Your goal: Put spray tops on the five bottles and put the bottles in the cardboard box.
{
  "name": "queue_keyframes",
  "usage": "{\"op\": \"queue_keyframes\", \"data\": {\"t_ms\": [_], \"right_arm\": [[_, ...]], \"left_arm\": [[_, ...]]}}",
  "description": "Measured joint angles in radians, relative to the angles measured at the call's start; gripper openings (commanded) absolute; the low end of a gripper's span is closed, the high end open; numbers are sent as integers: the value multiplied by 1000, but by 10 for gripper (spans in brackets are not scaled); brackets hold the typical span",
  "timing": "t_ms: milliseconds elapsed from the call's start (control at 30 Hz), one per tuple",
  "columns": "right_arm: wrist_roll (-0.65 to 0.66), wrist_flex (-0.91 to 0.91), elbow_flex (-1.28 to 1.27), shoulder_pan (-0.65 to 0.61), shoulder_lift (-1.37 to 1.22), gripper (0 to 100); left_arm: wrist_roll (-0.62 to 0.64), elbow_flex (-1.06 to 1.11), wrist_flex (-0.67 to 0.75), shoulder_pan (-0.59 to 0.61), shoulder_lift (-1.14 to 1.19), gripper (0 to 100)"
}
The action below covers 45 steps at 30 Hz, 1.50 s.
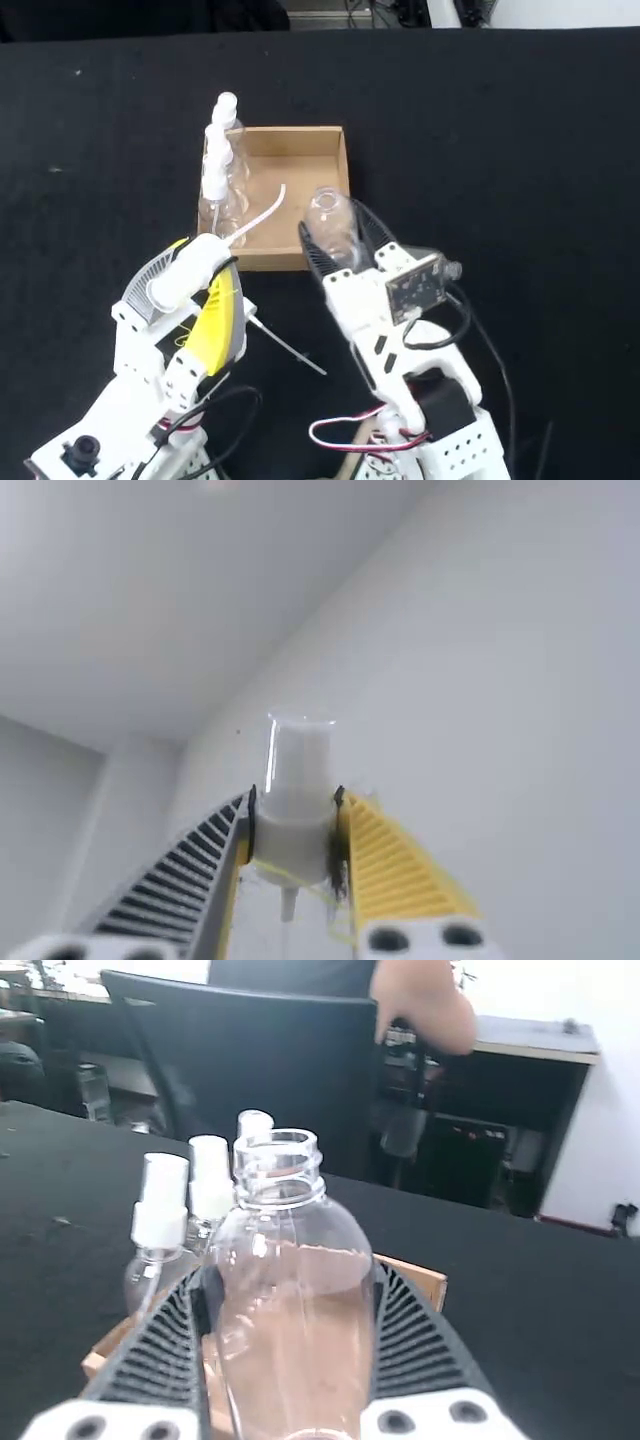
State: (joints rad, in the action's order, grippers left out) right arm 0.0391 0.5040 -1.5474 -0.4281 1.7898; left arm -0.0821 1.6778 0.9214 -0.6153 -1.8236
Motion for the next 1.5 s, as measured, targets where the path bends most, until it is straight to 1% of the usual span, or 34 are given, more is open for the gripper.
{"op": "queue_keyframes", "data": {"t_ms": [300, 433, 500, 867, 933, 1033, 1167, 1267, 1333, 1500], "right_arm": [[0, -2, 0, -6, 0, 11], [0, -3, 0, -6, 0, 11], [0, -3, 0, -6, 0, 11], [0, -3, 0, -6, 0, 11], [0, -3, 0, -6, 0, 11], [0, -3, -8, -6, 0, 11], [0, -3, -14, -5, 0, 11], [0, -3, -14, -5, 0, 11], [0, -3, -14, -5, 0, 11], [0, -3, -14, -5, 0, 11]], "left_arm": [[0, 0, -9, 0, 0, 30], [0, 0, -176, 0, 2, 30], [0, 0, -230, 0, 11, 30], [3, -9, -269, 0, 11, 30], [38, -11, -302, 0, 9, 30], [133, -57, -408, 2, 49, 30], [270, -203, -580, 55, 124, 30], [345, -330, -677, 109, 167, 30], [367, -379, -715, 143, 193, 30], [376, -413, -787, 212, 249, 30]]}}
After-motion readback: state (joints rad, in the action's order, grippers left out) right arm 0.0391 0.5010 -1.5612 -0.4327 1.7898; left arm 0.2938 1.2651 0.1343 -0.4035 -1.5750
